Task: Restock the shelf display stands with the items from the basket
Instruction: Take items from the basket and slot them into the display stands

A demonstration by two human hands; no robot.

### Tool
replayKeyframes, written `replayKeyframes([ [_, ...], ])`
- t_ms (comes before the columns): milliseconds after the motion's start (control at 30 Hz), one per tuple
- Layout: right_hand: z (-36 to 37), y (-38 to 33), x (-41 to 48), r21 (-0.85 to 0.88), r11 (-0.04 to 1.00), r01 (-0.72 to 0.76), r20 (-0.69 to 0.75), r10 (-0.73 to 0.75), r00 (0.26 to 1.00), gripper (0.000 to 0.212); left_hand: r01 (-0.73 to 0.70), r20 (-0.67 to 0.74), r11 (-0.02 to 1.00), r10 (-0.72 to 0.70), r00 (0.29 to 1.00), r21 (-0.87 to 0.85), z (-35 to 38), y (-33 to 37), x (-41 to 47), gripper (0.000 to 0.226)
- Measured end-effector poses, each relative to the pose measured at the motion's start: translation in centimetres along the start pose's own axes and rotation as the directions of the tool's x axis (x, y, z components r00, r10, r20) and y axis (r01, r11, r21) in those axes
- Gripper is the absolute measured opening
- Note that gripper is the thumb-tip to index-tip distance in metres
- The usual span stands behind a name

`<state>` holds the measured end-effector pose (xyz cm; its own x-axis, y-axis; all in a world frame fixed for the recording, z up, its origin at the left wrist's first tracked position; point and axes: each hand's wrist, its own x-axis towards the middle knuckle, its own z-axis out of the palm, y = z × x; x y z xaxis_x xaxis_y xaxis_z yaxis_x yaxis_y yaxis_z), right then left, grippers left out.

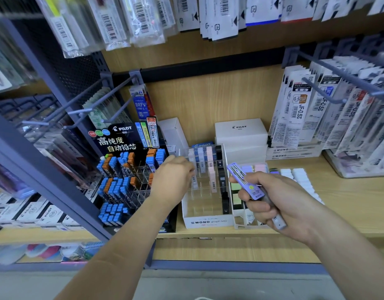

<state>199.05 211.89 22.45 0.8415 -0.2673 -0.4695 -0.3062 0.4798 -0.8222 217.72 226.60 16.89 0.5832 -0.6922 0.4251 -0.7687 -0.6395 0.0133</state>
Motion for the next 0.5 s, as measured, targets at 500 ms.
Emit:
replayKeyframes([
  [500,0.0,0.1,0.3,-0.09,0.972,0.216,-0.125,-0.226,0.966,0.011,0.51,0.519,0.223,-0.021,0.854,-0.831,-7.2,6.8,-1.0,0.011],
])
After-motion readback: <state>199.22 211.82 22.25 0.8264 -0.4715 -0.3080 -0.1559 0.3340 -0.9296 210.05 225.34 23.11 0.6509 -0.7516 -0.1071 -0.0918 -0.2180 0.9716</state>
